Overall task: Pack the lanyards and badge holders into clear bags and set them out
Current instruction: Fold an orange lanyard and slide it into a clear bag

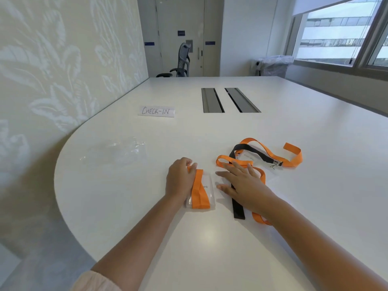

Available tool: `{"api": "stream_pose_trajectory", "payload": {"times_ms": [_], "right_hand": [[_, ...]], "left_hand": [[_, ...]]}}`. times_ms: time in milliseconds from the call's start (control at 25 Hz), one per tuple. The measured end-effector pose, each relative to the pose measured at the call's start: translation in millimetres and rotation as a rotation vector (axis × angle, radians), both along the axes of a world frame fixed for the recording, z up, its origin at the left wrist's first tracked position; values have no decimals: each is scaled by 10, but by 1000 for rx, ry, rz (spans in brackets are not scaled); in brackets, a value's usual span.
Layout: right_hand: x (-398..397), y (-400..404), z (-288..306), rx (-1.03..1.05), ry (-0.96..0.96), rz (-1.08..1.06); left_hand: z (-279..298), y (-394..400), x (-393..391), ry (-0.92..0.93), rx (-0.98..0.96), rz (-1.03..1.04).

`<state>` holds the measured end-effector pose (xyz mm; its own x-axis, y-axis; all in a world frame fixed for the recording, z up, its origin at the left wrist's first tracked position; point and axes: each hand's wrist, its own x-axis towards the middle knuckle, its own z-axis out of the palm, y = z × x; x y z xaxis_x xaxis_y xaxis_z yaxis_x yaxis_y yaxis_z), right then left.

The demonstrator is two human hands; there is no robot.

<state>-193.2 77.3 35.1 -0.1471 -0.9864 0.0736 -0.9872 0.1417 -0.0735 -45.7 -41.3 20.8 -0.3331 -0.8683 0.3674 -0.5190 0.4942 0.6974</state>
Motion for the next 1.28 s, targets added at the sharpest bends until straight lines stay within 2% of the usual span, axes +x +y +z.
{"api": "stream_pose_trajectory", "payload": {"times_ms": [120,200,280,360,440,520,680,840,960,1040,1280], "right_hand": [[6,23,18,-142,-33,33],[1,32,32,-191,-58,35],[0,19,39,-211,-86,40],[0,11,36,-201,-102,45],[-17,7,28,-191,-113,39],[-37,7,35,-182,-115,20],[-40,2,10,-154,-118,28],[-39,11,-13,-186,-129,37],[-34,5,-16,-196,-138,43],[-21,5,-29,-184,-135,53],[-6,-11,-16,-165,-131,51]], "left_hand": [[19,-57,115,-204,-254,64],[55,-200,271,-332,-348,142],[52,-365,443,-492,-305,210],[17,-456,568,-587,-157,237],[-52,-464,620,-598,-18,218],[-118,-443,619,-615,7,187],[-126,-465,625,-566,-101,196],[-43,-686,811,-643,-187,349],[4,-892,954,-717,-14,334],[-42,-907,937,-687,50,318],[-146,-864,919,-517,-187,450]]}}
